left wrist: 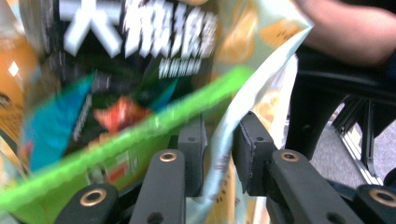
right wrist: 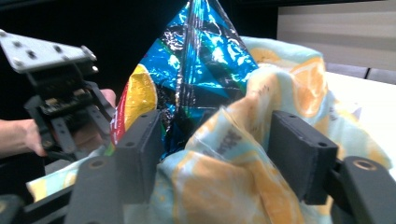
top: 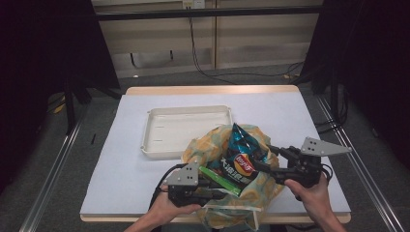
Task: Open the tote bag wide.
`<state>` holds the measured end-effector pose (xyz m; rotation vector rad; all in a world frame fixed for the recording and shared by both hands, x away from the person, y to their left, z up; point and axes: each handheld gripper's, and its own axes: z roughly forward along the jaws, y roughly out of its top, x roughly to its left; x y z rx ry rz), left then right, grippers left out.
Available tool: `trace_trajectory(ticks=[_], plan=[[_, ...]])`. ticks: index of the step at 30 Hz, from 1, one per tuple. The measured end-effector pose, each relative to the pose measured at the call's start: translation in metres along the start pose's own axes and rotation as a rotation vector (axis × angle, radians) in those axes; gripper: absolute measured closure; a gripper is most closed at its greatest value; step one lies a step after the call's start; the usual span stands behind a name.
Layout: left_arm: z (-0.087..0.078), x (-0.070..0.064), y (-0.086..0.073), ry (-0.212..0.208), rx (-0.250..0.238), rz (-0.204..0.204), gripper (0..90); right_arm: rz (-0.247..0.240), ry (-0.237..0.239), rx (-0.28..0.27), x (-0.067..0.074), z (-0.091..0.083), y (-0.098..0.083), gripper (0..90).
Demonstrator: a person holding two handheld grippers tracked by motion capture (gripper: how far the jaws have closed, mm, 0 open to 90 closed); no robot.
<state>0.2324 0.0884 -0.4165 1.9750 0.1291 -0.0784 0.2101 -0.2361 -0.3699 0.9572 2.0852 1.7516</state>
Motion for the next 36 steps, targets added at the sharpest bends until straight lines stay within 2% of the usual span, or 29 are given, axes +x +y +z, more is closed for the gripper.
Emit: trace_trajectory(ticks=[1,6,9,15,18,20,22,25,29,31,36], plan=[[0.002,0.001,-0.002,0.014,0.011,0.0,73.2,0.0,0.0,-0.004,0.0,-0.004,0.0,31.7],[0.004,0.002,-0.005,0.028,0.014,-0.01,73.0,0.008,-0.011,-0.015,0.001,-0.026,-0.004,27.4],[0.004,0.004,-0.007,0.033,0.025,-0.01,73.0,0.014,-0.009,-0.021,0.002,-0.037,-0.009,30.7],[0.004,0.007,-0.014,0.039,0.043,-0.023,71.8,0.021,-0.006,0.012,0.002,-0.036,-0.023,54.2],[0.003,0.007,-0.017,0.045,0.05,-0.035,69.6,0.021,-0.007,-0.001,0.001,-0.042,-0.026,74.5],[0.003,0.009,-0.019,0.041,0.047,-0.045,69.5,0.018,-0.019,-0.009,0.002,-0.046,-0.029,81.7],[0.004,0.008,-0.02,0.041,0.05,-0.049,69.3,0.018,-0.025,0.007,0.002,-0.047,-0.035,88.5],[0.004,0.008,-0.022,0.043,0.067,-0.041,70.5,0.024,-0.02,0.036,0.0,-0.046,-0.046,89.5],[0.005,0.011,-0.027,0.031,0.106,-0.031,84.6,0.034,-0.018,0.087,-0.005,-0.041,-0.062,89.6],[0.006,0.012,-0.03,0.031,0.12,-0.03,88.3,0.036,-0.025,0.126,-0.008,-0.036,-0.069,89.5],[0.007,0.015,-0.036,0.03,0.146,-0.037,88.8,0.035,-0.033,0.187,-0.019,-0.022,-0.078,89.0]])
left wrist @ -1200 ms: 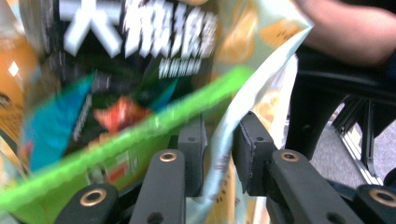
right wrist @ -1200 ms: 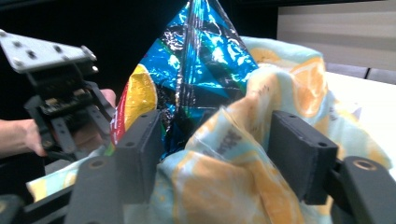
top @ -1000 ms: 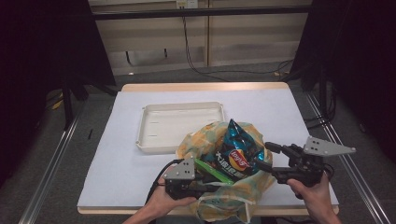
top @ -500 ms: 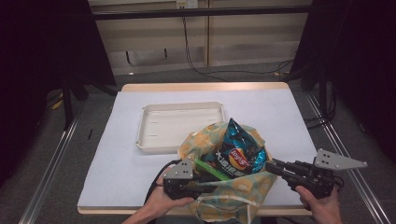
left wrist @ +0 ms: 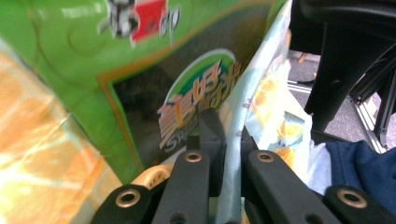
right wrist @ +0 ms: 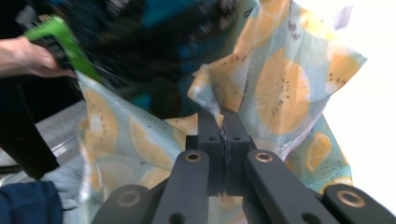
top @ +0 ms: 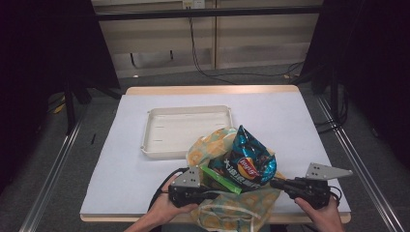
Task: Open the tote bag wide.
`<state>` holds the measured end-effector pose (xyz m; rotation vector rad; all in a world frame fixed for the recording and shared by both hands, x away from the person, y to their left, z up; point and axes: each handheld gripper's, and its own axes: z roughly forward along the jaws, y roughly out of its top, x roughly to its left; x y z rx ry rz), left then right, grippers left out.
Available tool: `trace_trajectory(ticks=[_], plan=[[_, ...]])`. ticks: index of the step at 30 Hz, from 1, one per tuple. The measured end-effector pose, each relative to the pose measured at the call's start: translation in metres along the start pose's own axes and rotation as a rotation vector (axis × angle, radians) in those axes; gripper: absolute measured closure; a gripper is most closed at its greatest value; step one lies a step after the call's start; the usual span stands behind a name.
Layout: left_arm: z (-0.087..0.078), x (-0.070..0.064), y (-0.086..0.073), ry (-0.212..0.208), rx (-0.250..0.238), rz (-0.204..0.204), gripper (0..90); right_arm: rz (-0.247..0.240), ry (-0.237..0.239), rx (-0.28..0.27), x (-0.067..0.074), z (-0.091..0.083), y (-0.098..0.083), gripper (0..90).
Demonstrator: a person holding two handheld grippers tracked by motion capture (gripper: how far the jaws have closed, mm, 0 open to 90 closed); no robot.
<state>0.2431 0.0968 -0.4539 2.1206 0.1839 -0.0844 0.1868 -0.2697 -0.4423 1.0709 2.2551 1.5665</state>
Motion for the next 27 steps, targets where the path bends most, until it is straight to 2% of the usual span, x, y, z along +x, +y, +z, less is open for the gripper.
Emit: trace_trajectory(ticks=[6,9,10,14,16,17,20,23,27], plan=[[0.007,0.004,-0.01,0.001,0.055,-0.014,86.9,-0.011,-0.038,0.073,-0.006,0.013,-0.006,85.6],[0.007,0.007,-0.012,-0.011,0.041,-0.021,83.7,-0.016,-0.034,0.099,-0.007,0.017,-0.009,82.9],[0.005,0.007,-0.012,-0.011,0.044,-0.015,82.6,-0.016,-0.031,0.093,-0.007,0.016,-0.008,80.7],[-0.004,0.006,-0.01,-0.024,0.0,-0.039,75.8,-0.019,-0.024,0.045,-0.006,0.008,-0.005,69.8],[-0.014,0.004,-0.005,0.001,-0.021,-0.038,71.1,-0.022,-0.025,0.015,-0.004,0.003,-0.002,62.3],[-0.02,0.003,-0.003,0.009,-0.055,-0.05,69.5,-0.022,-0.026,0.001,-0.002,0.0,0.0,61.3],[-0.038,0.002,0.001,0.043,-0.097,-0.039,66.2,-0.03,-0.013,-0.05,0.001,-0.009,0.005,55.2],[-0.048,0.002,0.002,0.052,-0.13,-0.053,62.0,-0.033,-0.017,-0.077,0.002,-0.016,0.011,50.9],[-0.056,-0.003,0.003,0.055,-0.151,-0.045,57.6,-0.038,-0.034,-0.113,0.001,-0.026,0.017,48.8]])
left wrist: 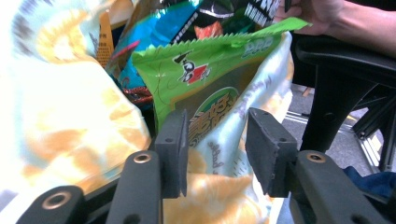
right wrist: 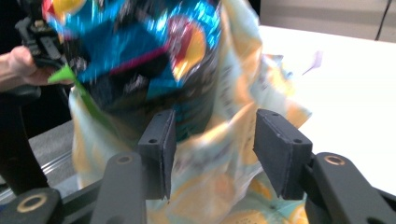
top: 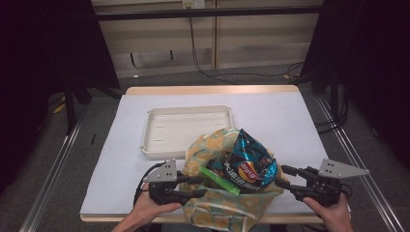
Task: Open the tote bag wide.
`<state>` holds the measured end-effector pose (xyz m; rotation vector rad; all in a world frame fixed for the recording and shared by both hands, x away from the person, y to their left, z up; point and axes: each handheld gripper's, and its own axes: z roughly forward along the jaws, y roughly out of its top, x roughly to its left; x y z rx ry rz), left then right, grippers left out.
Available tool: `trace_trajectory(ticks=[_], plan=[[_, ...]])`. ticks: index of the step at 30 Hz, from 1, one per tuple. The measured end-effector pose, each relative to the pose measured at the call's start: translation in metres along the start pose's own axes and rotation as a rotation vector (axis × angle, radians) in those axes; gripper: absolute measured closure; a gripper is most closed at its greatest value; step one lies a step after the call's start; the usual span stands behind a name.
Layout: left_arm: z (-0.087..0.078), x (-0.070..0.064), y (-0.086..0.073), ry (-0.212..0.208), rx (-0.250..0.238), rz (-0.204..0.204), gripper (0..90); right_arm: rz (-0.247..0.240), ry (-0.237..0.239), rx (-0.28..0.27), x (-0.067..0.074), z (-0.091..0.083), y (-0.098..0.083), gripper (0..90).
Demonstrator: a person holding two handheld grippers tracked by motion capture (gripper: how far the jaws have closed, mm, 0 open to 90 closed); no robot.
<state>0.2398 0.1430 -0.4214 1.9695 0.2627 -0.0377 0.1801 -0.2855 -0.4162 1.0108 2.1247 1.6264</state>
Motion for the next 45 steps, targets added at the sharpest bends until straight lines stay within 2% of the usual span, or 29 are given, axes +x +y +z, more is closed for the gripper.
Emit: trace_trajectory(ticks=[4,6,7,9,12,16,19,20,21,24,28,29,31,32,34,35,36,39,42,45], plan=[[-0.008,-0.001,0.005,0.01,-0.034,0.003,55.9,-0.008,-0.03,-0.026,-0.002,-0.009,0.008,50.2],[-0.01,0.001,0.01,0.021,-0.052,0.005,58.5,-0.008,-0.036,-0.025,-0.004,-0.01,0.011,52.8],[-0.011,0.003,0.013,0.035,-0.061,0.006,59.7,-0.009,-0.041,-0.029,-0.005,-0.008,0.012,54.2],[-0.012,0.008,0.019,0.022,-0.093,0.003,63.7,-0.016,-0.044,-0.022,-0.006,-0.003,0.015,57.0],[-0.016,0.012,0.027,0.031,-0.113,0.012,66.7,-0.027,-0.042,-0.021,-0.008,0.003,0.021,58.3],[-0.019,0.018,0.037,0.046,-0.149,0.01,66.6,-0.033,-0.048,-0.055,-0.017,0.003,0.037,58.3],[-0.016,0.027,0.042,0.081,-0.152,-0.004,66.4,-0.043,-0.032,-0.065,-0.02,0.009,0.047,57.7],[-0.013,0.031,0.043,0.078,-0.156,-0.014,65.5,-0.048,-0.026,-0.06,-0.02,0.013,0.049,56.9],[-0.01,0.036,0.044,0.099,-0.149,-0.018,63.9,-0.051,-0.019,-0.053,-0.02,0.016,0.051,55.9],[0.001,0.05,0.045,0.121,-0.157,-0.044,56.8,-0.058,0.012,-0.05,-0.022,0.027,0.058,53.1],[0.016,0.061,0.047,0.137,-0.111,-0.04,48.1,-0.061,0.055,-0.053,-0.026,0.04,0.067,48.2],[0.02,0.063,0.047,0.155,-0.093,-0.038,47.7,-0.063,0.06,-0.049,-0.026,0.043,0.068,47.4],[0.026,0.067,0.048,0.162,-0.074,-0.043,52.4,-0.065,0.08,-0.037,-0.029,0.049,0.071,46.5],[0.028,0.069,0.048,0.167,-0.063,-0.034,59.7,-0.066,0.083,-0.028,-0.029,0.052,0.071,46.4],[0.031,0.072,0.049,0.138,-0.076,-0.039,79.6,-0.066,0.088,-0.007,-0.031,0.058,0.072,47.2],[0.032,0.074,0.05,0.138,-0.076,-0.04,87.6,-0.068,0.089,-0.002,-0.032,0.061,0.072,49.7],[0.032,0.076,0.052,0.137,-0.081,-0.048,89.8,-0.067,0.095,0.002,-0.033,0.063,0.071,53.1],[0.03,0.082,0.056,0.147,-0.119,-0.071,90.0,-0.073,0.104,0.002,-0.035,0.068,0.072,70.6],[0.027,0.09,0.059,0.176,-0.14,-0.098,90.0,-0.066,0.103,-0.032,-0.041,0.07,0.076,90.0],[0.027,0.1,0.056,0.186,-0.146,-0.133,90.0,-0.073,0.058,-0.017,-0.049,0.076,0.08,90.0]])
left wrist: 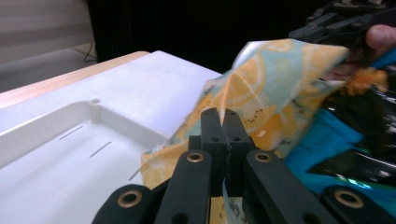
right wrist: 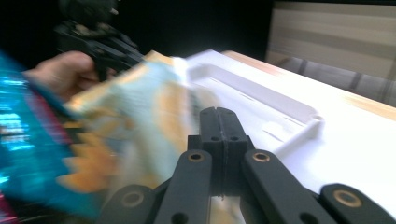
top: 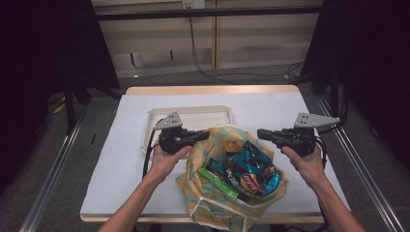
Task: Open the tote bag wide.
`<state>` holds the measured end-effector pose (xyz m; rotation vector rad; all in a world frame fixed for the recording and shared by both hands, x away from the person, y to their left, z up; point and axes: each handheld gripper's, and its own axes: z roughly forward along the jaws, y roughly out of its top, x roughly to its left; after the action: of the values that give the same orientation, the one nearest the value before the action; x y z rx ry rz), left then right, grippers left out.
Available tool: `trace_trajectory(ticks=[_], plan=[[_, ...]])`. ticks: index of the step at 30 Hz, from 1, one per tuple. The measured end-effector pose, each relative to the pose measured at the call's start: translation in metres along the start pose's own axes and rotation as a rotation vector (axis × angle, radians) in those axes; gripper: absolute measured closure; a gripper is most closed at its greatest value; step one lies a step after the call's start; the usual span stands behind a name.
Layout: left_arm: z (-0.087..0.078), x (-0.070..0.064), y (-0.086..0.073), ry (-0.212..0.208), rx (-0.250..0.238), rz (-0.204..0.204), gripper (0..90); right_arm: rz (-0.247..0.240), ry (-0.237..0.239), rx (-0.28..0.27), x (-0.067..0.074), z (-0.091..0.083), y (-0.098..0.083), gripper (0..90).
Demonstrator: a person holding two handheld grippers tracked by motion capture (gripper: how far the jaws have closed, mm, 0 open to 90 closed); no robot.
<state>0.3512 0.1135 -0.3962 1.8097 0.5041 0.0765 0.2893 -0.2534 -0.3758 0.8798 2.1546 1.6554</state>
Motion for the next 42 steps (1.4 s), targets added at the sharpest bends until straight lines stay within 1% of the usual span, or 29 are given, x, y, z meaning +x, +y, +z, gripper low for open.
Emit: trace_trajectory(ticks=[1,2,4,5,6,7,8,11,12,13,16,18,19,21,23,24,25,26,27,28,29,30,31,34,36,37,39,41,42], plan=[[0.001,0.002,0.0,0.009,0.007,-0.005,90.0,0.005,-0.003,0.003,-0.003,0.002,0.0,90.0],[0.002,0.003,0.0,0.007,-0.001,-0.014,90.0,0.01,0.003,0.002,-0.004,0.004,0.0,90.0],[0.004,0.007,0.003,0.003,-0.006,-0.018,90.0,0.01,0.03,-0.009,-0.005,0.005,0.001,89.6],[0.005,0.007,0.005,0.001,-0.015,-0.023,90.0,0.007,0.038,-0.018,-0.004,0.005,0.003,82.1],[0.006,0.008,0.009,-0.009,-0.014,-0.019,90.0,0.012,0.039,-0.027,-0.004,0.004,0.005,76.7],[0.008,0.008,0.012,-0.018,-0.029,-0.023,90.0,0.008,0.05,-0.03,-0.003,0.005,0.008,71.0],[0.01,0.008,0.017,-0.028,-0.034,-0.02,90.0,0.005,0.053,-0.032,-0.001,0.005,0.01,66.9],[0.016,0.008,0.023,-0.028,-0.039,-0.023,90.0,-0.006,0.069,-0.033,0.004,0.007,0.016,57.4],[0.019,0.009,0.024,-0.028,-0.049,-0.031,90.0,-0.003,0.076,-0.037,0.005,0.007,0.017,55.5],[0.021,0.011,0.026,-0.031,-0.049,-0.036,90.0,-0.005,0.081,-0.038,0.006,0.007,0.017,53.7],[0.029,0.015,0.031,-0.023,-0.061,-0.05,90.0,0.0,0.076,-0.04,0.006,0.007,0.018,51.0],[0.033,0.015,0.034,-0.023,-0.051,-0.037,90.0,0.007,0.083,-0.045,0.005,0.006,0.018,50.0],[0.035,0.016,0.035,-0.026,-0.057,-0.042,90.0,0.005,0.09,-0.041,0.005,0.006,0.017,49.7],[0.037,0.016,0.034,-0.026,-0.054,-0.048,90.0,0.004,0.098,-0.026,0.006,0.008,0.016,49.3],[0.038,0.018,0.031,-0.019,-0.043,-0.048,90.0,-0.002,0.11,0.002,0.008,0.012,0.014,50.2],[0.037,0.018,0.029,-0.016,-0.044,-0.049,90.0,-0.005,0.106,0.024,0.009,0.015,0.012,54.6],[0.037,0.018,0.028,-0.022,-0.043,-0.048,90.0,-0.014,0.101,0.042,0.009,0.018,0.01,63.6],[0.035,0.018,0.026,-0.024,-0.03,-0.041,89.9,-0.016,0.095,0.051,0.009,0.02,0.008,74.1],[0.034,0.018,0.025,-0.022,-0.022,-0.035,89.8,-0.013,0.092,0.05,0.008,0.021,0.005,84.3],[0.032,0.018,0.023,-0.022,-0.009,-0.025,89.7,-0.008,0.088,0.044,0.006,0.022,0.004,89.9],[0.029,0.019,0.021,-0.015,0.001,-0.016,89.5,-0.001,0.074,0.036,0.004,0.021,0.003,90.0],[0.026,0.02,0.018,-0.009,0.008,-0.017,89.4,0.008,0.062,0.029,0.001,0.021,0.003,90.0],[0.024,0.022,0.016,-0.014,0.011,-0.022,89.1,0.01,0.048,0.025,-0.001,0.021,0.003,90.0],[0.019,0.022,0.005,0.004,0.053,-0.008,88.8,0.011,0.019,0.039,-0.008,0.027,0.0,90.0],[0.017,0.024,-0.002,0.0,0.076,-0.021,89.1,0.006,0.014,0.068,-0.01,0.035,-0.004,90.0],[0.016,0.026,-0.006,-0.001,0.091,-0.018,89.2,0.001,0.009,0.083,-0.011,0.039,-0.006,90.0],[0.013,0.024,-0.013,-0.013,0.11,-0.03,89.4,0.006,0.009,0.1,-0.014,0.043,-0.01,90.0],[0.011,0.02,-0.017,-0.015,0.138,-0.011,89.3,0.017,0.009,0.102,-0.016,0.045,-0.013,90.0],[0.01,0.017,-0.019,-0.022,0.143,-0.015,89.3,0.013,0.006,0.11,-0.017,0.046,-0.015,90.0]])
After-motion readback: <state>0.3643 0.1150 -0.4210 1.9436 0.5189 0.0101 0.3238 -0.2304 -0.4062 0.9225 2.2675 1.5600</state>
